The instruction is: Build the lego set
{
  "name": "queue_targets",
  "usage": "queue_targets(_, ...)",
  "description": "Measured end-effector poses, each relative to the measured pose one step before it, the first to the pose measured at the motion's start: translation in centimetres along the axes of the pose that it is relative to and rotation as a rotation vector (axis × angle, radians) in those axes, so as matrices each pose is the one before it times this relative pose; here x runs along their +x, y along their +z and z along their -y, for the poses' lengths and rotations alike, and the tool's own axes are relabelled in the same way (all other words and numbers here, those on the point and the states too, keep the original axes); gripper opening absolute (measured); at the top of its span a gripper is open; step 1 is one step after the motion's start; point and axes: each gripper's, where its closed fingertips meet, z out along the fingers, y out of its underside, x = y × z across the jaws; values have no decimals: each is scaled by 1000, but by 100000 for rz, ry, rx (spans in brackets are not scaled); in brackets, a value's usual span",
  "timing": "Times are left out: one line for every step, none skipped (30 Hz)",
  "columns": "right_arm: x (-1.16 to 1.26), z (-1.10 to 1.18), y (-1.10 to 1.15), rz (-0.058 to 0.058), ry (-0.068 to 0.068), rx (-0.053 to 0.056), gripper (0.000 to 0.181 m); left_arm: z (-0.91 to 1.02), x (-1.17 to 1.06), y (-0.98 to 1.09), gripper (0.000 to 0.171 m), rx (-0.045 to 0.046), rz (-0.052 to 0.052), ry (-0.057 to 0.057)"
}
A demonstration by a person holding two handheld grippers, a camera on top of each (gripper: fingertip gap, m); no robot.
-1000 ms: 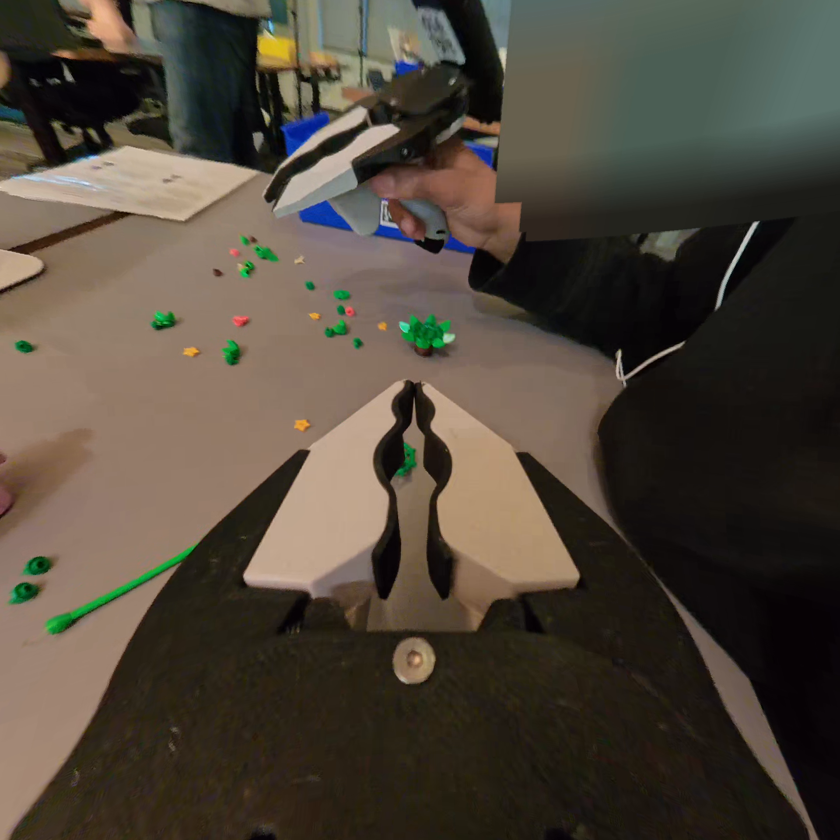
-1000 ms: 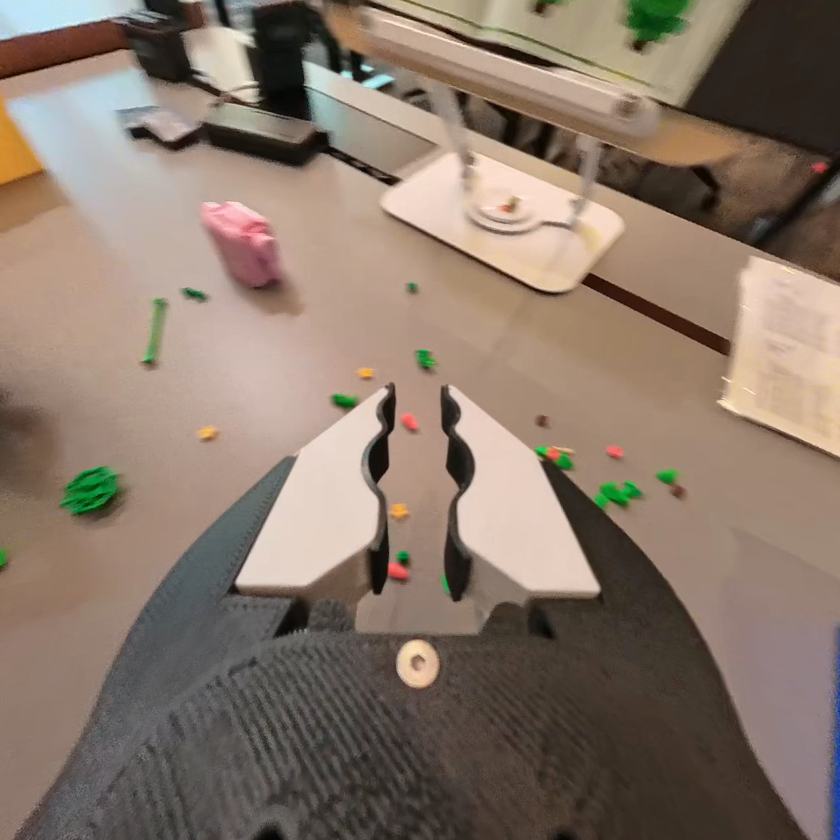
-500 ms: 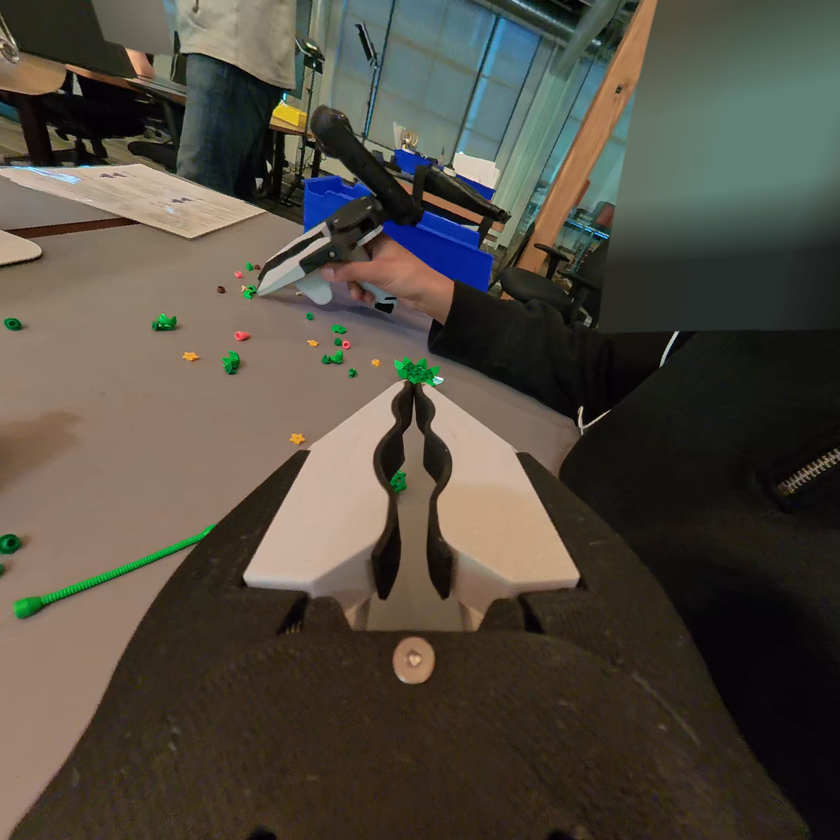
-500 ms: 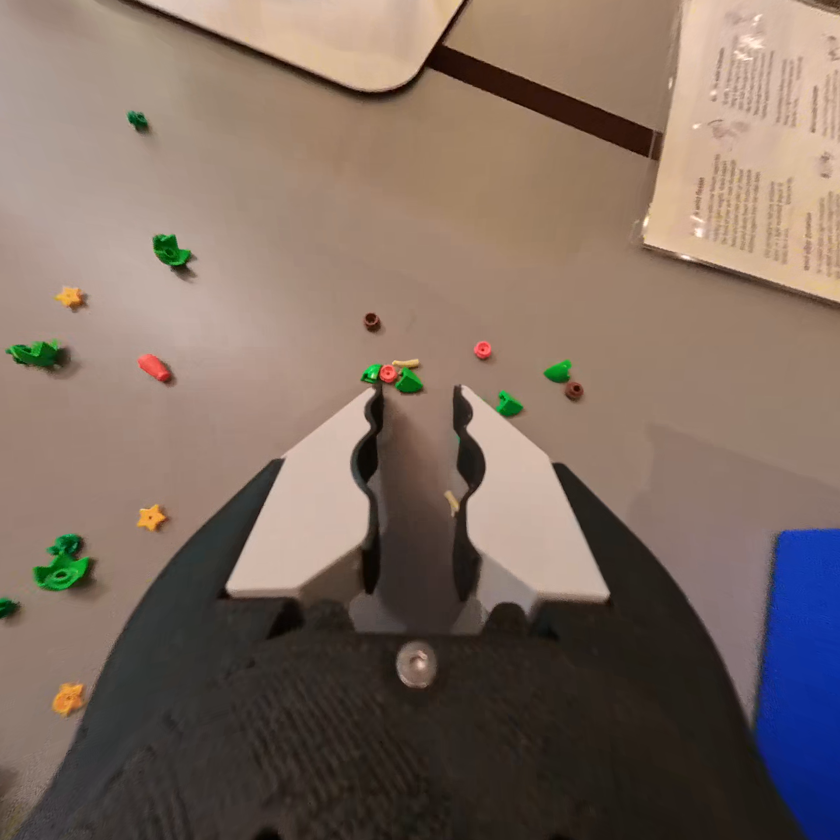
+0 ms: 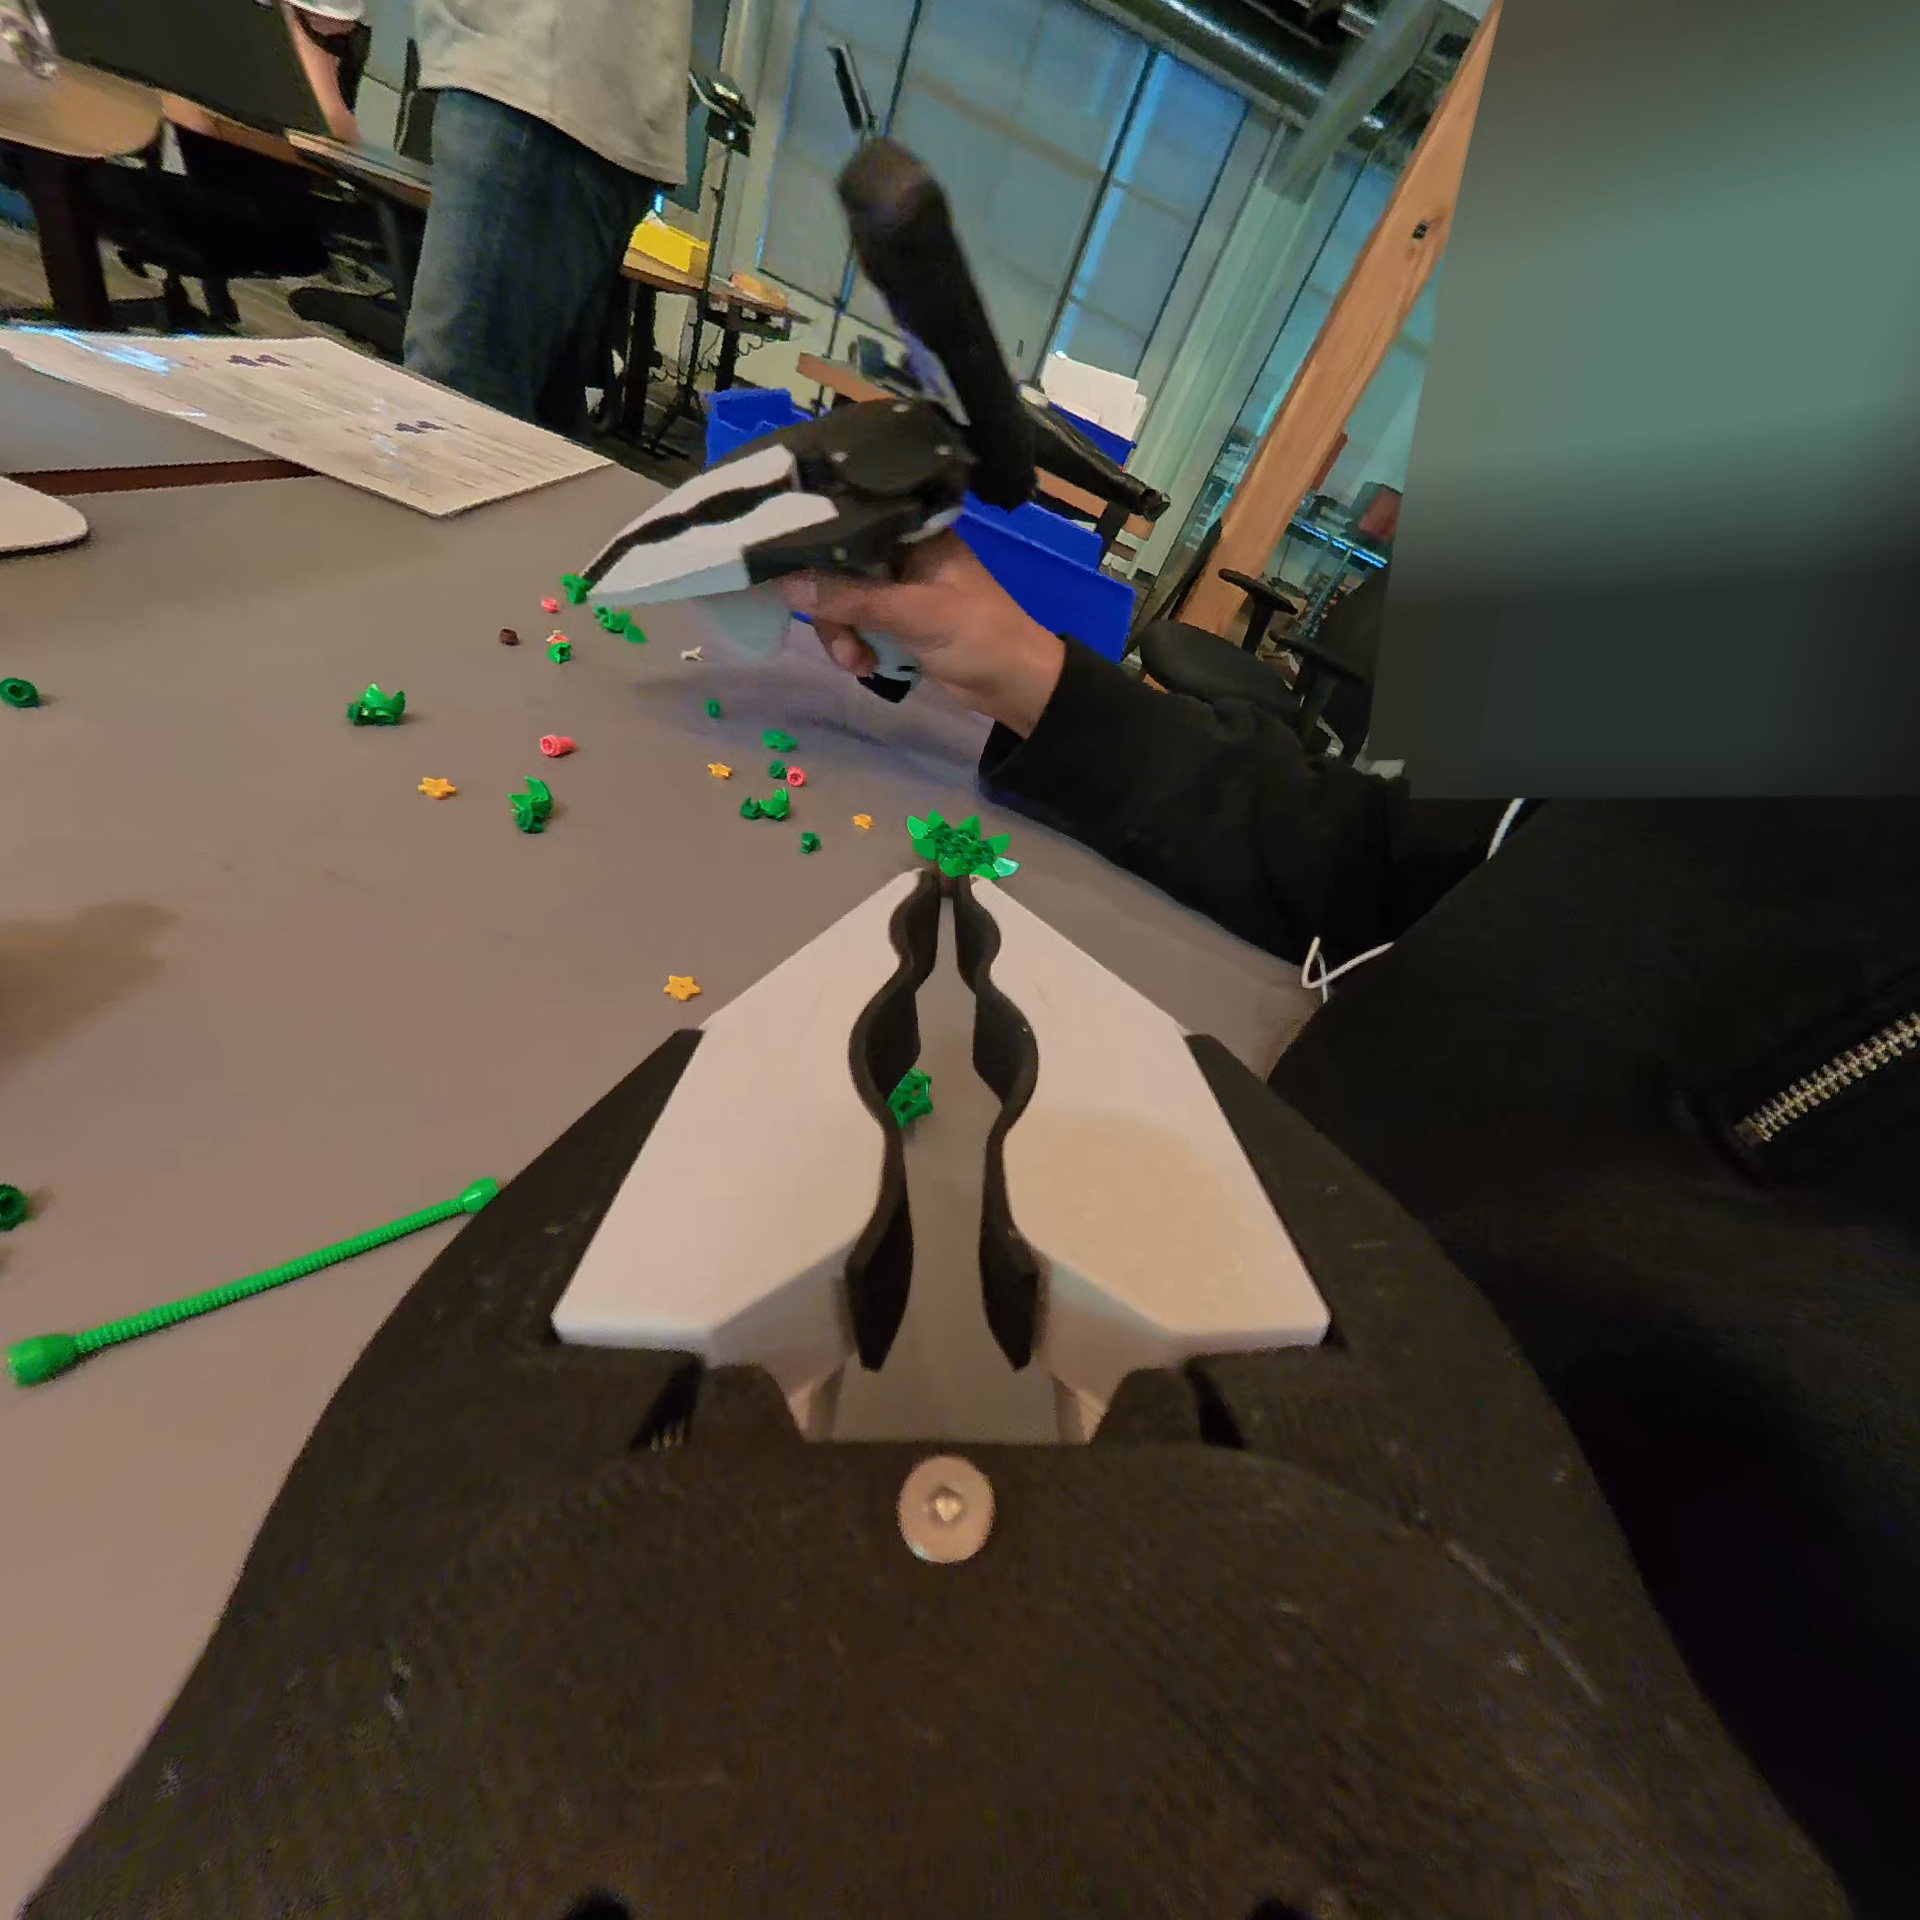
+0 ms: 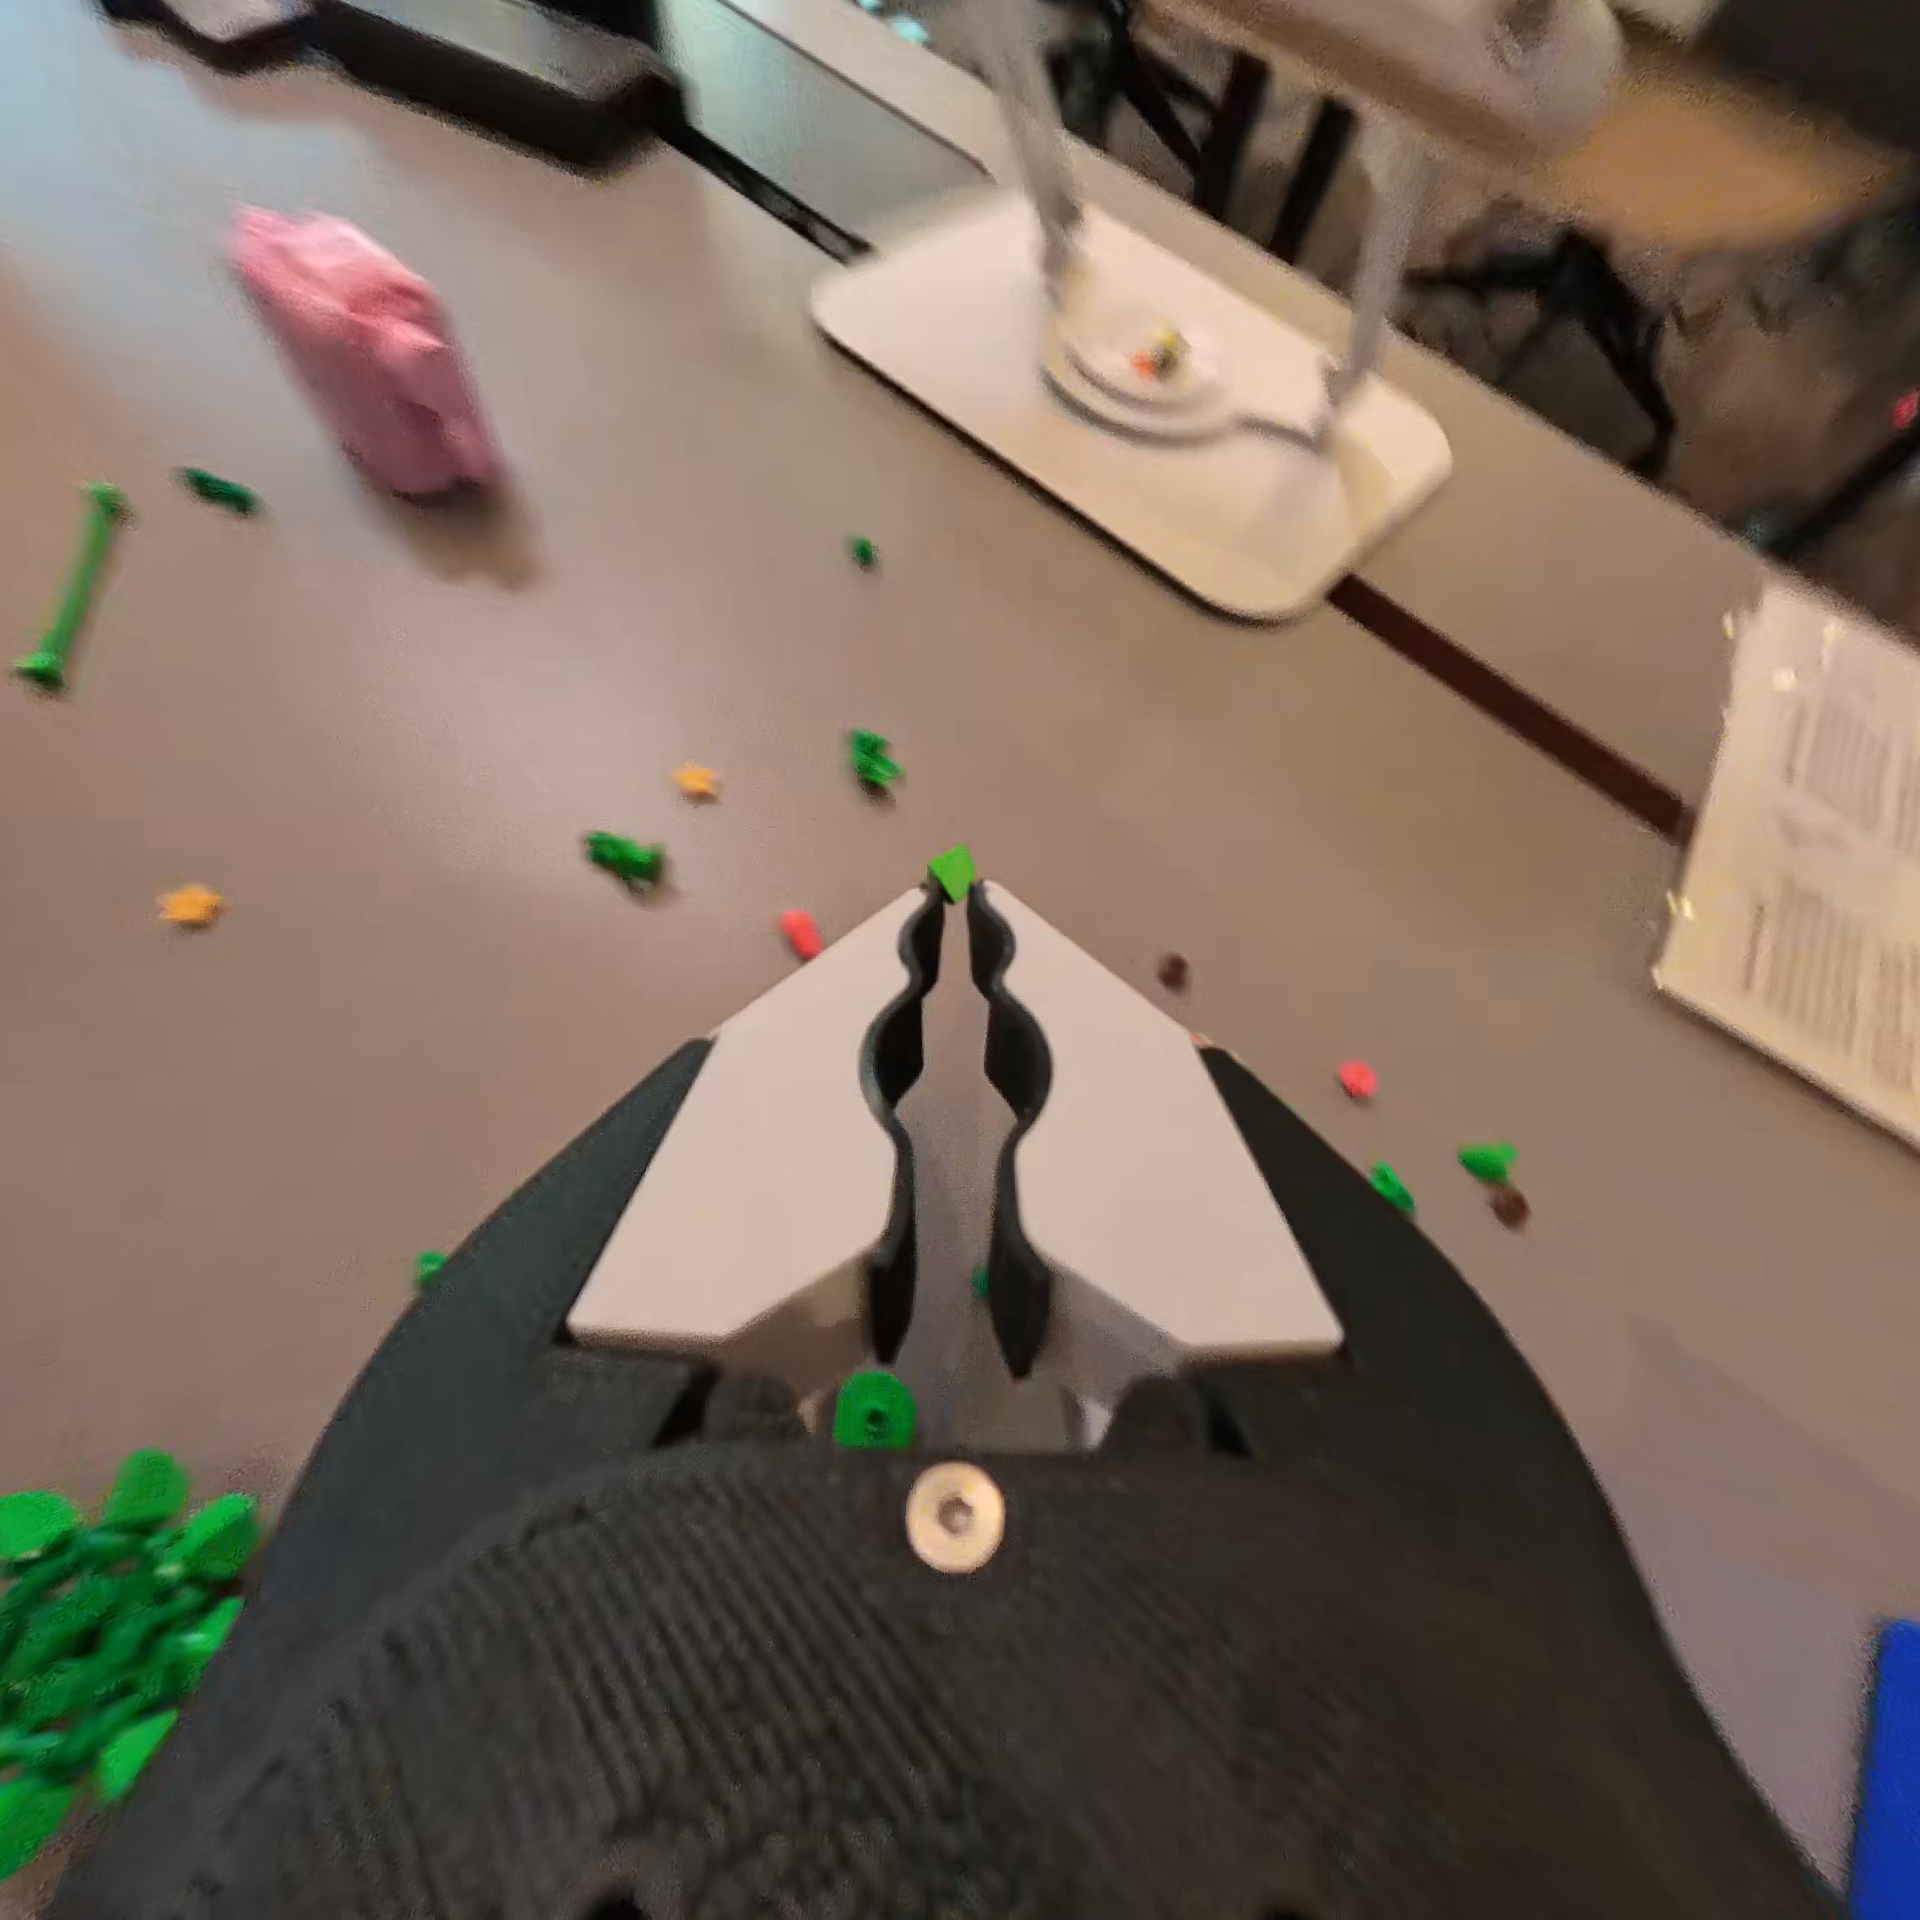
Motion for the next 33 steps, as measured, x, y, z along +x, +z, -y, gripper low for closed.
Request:
queue_targets(-1373, 733, -69, 1617, -4682, 1188, 2, 99, -212, -47, 0, 920, 452, -1288)
queue_targets(-1468, 711, -18, 2665, -4286, 871, 3, 60, -252, -54, 0, 817, 493, -1320)
queue_targets(-1596, 969, -24, 3857, -3086, 2555, 3, 29, -281, -65, 0, 587, 621, -1422)
queue_targets(-1917, 1192, 46, 6106, -1491, 3939, 2, 44, -306, -64, 1, 595, 838, -1454)
queue_targets(-2237, 1214, 167, 8397, -544, 3998, 2, 81, -317, -72, 3, 776, 963, -1490)
queue_targets(-2243, 1135, 327, 8431, -414, 3322, 2, 120, -307, -65, 5, 972, 953, -1519)
queue_targets(-2071, 1089, 446, 7163, -1047, 3324, 2, 157, -283, -52, 8, 1175, 940, -1620)
queue_targets(-1863, 937, 538, 6037, -1491, 2711, 2, 155, -270, -52, 13, 1262, 851, -1718)
queue_targets(-1538, 766, 597, 4635, -1289, 1920, 2, 147, -225, -26, 18, 1190, 646, -1522)
queue_targets(-1188, 570, 589, 3326, -1066, 1179, 2, 56, -146, -25, 20, 583, 302, -1102)
queue_targets(-934, 406, 503, 2541, -940, 599, 2, -10, -58, -6, 20, 61, -41, -630)
queue_targets(-731, 307, 416, 2082, -731, 535, 2, -43, 13, -3, 20, -157, -249, -309)
queue_targets(-593, 227, 321, 1893, -249, 563, 2, -18, 75, 10, 20, -176, -338, 21)
queue_targets(-453, 159, 258, 1626, 201, 573, 2, -18, 84, 20, 18, -124, -299, 272)
queue_targets(-287, 50, 195, 1025, 152, 368, 2, -32, 129, 22, 15, -224, -541, 397)
queue_targets(-59, -33, 112, -120, -199, -52, 2, -66, 158, 29, 9, -381, -862, 358)
queue_targets(26, -74, 44, -378, -431, -261, 2, -72, 133, 9, 4, -409, -738, 234)
queue_targets(-7, -36, -1, 198, 99, -17, 2, -27, 116, 18, 1, -101, -638, 227)
queue_targets(-38, 40, -11, 552, 617, 529, 2, -11, 127, 11, 0, -48, -779, 141)
queue_targets(-74, 59, -11, 703, 536, 672, 2, -22, 181, 17, 0, -39, -1112, 67)
queue_targets(-80, 78, -32, 689, 267, 700, 2, 42, 130, -6, 0, 241, -822, -125)
queue_targets(-102, 125, -55, 778, 438, 902, 2, 44, 123, -19, 0, 244, -863, 22)
queue_targets(-106, 159, -53, 970, 836, 1179, 2, 50, 151, -10, 0, 218, -1108, -115)
queue_targets(-111, 164, -45, 1241, 1361, 1363, 2, 78, 170, -26, 0, 390, -1237, -205)
queue_targets(-96, 134, -37, 1459, 2107, 1305, 2, 75, 149, -12, 0, 432, -1005, -149)
queue_targets(-86, 82, -16, 1653, 2685, 1147, 3, 57, 129, -12, 0, 288, -726, 99)
queue_targets(-40, 44, -12, 1598, 2751, 962, 3, 29, 84, 2, 0, 154, -346, 468)
queue_targets(-22, -27, -4, 1379, 2460, 546, 2, 9, 29, 7, 0, 18, 224, 732)
queue_targets(-17, -65, 2, 1174, 1913, 208, 2, -52, -8, 20, 0, -380, 482, 824)
queue_targets(-11, -73, -4, 976, 1520, 86, 2, -94, -20, 42, 0, -694, 520, 848)
queue_targets(-20, -26, 8, 911, 1461, 264, 2, -97, -29, 46, 0, -654, 654, 992)
queue_targets(-88, 8, 8, 1296, 1666, 505, 2, -104, 8, 56, 0, -659, 489, 1008)
queue_targets(-165, 72, 16, 1716, 1475, 767, 1, -171, 36, 90, 0, -1066, 326, 947)
